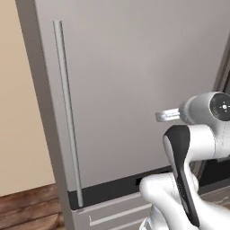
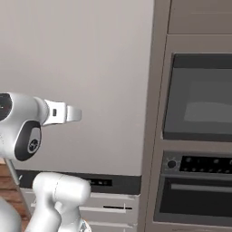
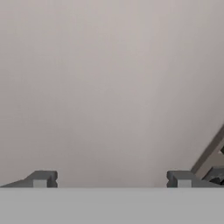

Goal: Navigate to the fridge.

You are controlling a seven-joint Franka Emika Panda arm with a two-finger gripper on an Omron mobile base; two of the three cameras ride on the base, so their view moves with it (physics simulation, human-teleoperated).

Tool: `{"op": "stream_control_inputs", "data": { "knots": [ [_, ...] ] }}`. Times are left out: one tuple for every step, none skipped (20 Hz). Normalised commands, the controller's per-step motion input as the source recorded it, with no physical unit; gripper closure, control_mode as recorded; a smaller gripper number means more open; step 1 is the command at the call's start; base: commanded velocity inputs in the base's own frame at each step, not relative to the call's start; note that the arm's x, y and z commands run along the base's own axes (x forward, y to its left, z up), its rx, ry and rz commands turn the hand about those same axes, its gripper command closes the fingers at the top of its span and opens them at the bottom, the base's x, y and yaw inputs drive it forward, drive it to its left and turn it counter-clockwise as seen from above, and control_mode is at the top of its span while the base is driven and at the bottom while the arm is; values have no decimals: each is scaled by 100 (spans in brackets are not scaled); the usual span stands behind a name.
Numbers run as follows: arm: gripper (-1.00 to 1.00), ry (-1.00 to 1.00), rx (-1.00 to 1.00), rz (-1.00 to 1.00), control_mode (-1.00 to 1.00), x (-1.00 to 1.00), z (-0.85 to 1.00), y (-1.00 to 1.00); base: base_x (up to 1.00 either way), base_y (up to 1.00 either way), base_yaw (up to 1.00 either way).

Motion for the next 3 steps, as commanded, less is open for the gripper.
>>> {"op": "stream_control_inputs", "data": {
  "knots": [
    [-100,0,0,0,100,0,0,0,100,94,0],
    [-100,0,0,0,100,0,0,0,69,100,3],
    [-100,0,0,0,100,0,0,0,17,100,16]
  ]
}}
